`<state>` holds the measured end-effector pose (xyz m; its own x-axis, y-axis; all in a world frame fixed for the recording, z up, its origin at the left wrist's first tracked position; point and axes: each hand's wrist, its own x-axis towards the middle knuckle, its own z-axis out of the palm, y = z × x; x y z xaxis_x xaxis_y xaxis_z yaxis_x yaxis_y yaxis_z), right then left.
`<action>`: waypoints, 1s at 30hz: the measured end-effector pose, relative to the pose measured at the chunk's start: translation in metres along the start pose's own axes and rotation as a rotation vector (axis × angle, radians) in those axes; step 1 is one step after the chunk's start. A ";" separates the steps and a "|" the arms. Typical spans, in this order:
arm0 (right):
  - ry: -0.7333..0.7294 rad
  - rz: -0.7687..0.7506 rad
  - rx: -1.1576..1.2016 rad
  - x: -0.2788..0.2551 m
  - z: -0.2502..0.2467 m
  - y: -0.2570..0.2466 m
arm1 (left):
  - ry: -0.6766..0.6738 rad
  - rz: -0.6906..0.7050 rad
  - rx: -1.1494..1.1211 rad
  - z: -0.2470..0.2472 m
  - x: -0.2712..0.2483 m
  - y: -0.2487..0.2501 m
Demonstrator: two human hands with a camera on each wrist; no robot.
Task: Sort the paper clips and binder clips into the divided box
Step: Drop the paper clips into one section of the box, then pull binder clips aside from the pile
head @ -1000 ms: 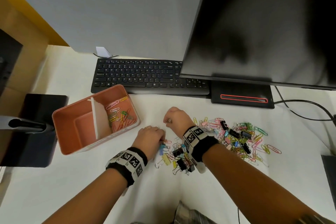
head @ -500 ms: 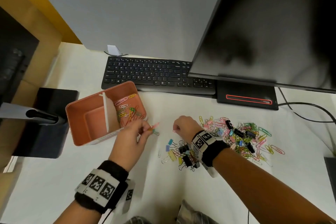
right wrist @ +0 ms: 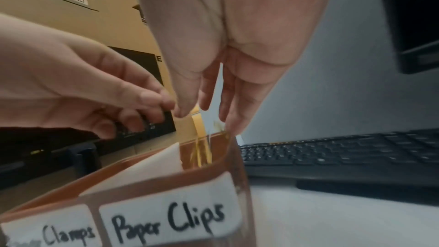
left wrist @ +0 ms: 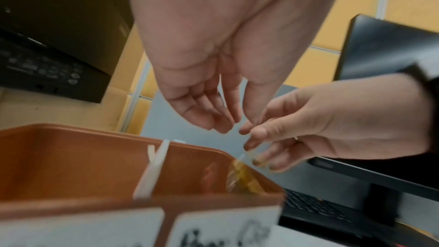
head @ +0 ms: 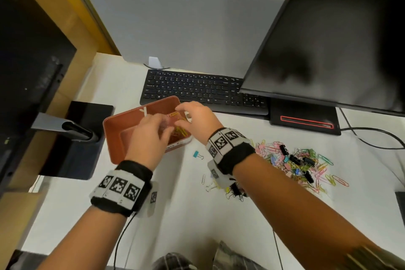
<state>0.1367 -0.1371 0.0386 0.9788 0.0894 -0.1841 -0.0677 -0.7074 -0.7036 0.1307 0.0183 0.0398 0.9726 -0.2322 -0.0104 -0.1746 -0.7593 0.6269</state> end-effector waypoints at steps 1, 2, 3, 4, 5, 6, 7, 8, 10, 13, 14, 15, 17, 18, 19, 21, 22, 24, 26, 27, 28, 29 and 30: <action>0.021 0.019 0.027 -0.009 -0.003 0.010 | -0.032 0.044 -0.020 0.006 -0.011 0.003; 0.049 0.039 0.034 -0.020 -0.007 0.022 | -0.088 0.077 -0.032 0.013 -0.023 0.005; 0.062 0.067 0.009 -0.034 -0.011 0.039 | -0.169 0.098 -0.041 0.024 -0.034 0.006; 0.046 0.104 -0.038 -0.049 -0.014 0.057 | -0.261 0.114 -0.052 0.036 -0.044 0.006; 0.001 0.151 -0.089 -0.066 -0.018 0.074 | -0.354 0.125 -0.064 0.049 -0.052 0.006; -0.055 0.193 -0.126 -0.083 -0.020 0.090 | -0.445 0.129 -0.069 0.063 -0.058 0.005; -0.115 0.230 -0.147 -0.098 -0.021 0.104 | -0.520 0.136 -0.063 0.077 -0.062 0.005; -0.168 0.250 -0.154 -0.111 -0.021 0.112 | -0.570 0.145 -0.043 0.089 -0.065 0.004; -0.238 0.243 -0.168 -0.129 -0.017 0.125 | -0.612 0.164 0.026 0.112 -0.068 0.009; -0.275 0.170 -0.242 -0.137 0.000 0.129 | -0.624 0.136 0.075 0.135 -0.068 0.012; -0.259 0.165 -0.265 -0.136 0.005 0.128 | -0.623 0.122 0.078 0.139 -0.067 0.012; -0.235 0.176 -0.277 -0.135 0.009 0.129 | -0.619 0.104 0.071 0.143 -0.066 0.012; -0.197 0.206 -0.284 -0.130 0.014 0.131 | -0.609 0.051 0.024 0.146 -0.063 0.010; -0.185 0.219 -0.263 -0.129 0.015 0.132 | -0.603 0.033 0.000 0.146 -0.061 0.009; -0.168 0.228 -0.217 -0.127 0.014 0.134 | -0.598 0.020 -0.018 0.146 -0.060 0.007; -0.133 0.242 -0.116 -0.124 0.008 0.137 | -0.587 -0.005 -0.054 0.145 -0.057 0.005; -0.114 0.248 -0.084 -0.122 0.004 0.138 | -0.582 -0.008 -0.073 0.144 -0.055 0.003; -0.055 0.270 -0.061 -0.115 -0.008 0.140 | -0.560 0.005 -0.085 0.143 -0.053 0.000; 0.017 0.307 -0.061 -0.106 -0.018 0.144 | -0.500 0.019 -0.086 0.142 -0.050 -0.002; 0.028 0.328 -0.069 -0.102 -0.021 0.146 | -0.467 0.016 -0.100 0.141 -0.049 -0.002; 0.030 0.345 -0.085 -0.098 -0.023 0.147 | -0.435 0.011 -0.120 0.138 -0.047 -0.002; 0.039 0.360 -0.103 -0.096 -0.024 0.148 | -0.403 0.012 -0.136 0.134 -0.046 -0.002; 0.065 0.370 -0.118 -0.096 -0.024 0.148 | -0.368 0.016 -0.143 0.131 -0.046 -0.003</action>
<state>0.0372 -0.2674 -0.0316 0.9030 -0.2286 -0.3637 -0.3991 -0.7594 -0.5138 0.0665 -0.0478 -0.0636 0.8455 -0.4653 -0.2621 -0.1409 -0.6677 0.7309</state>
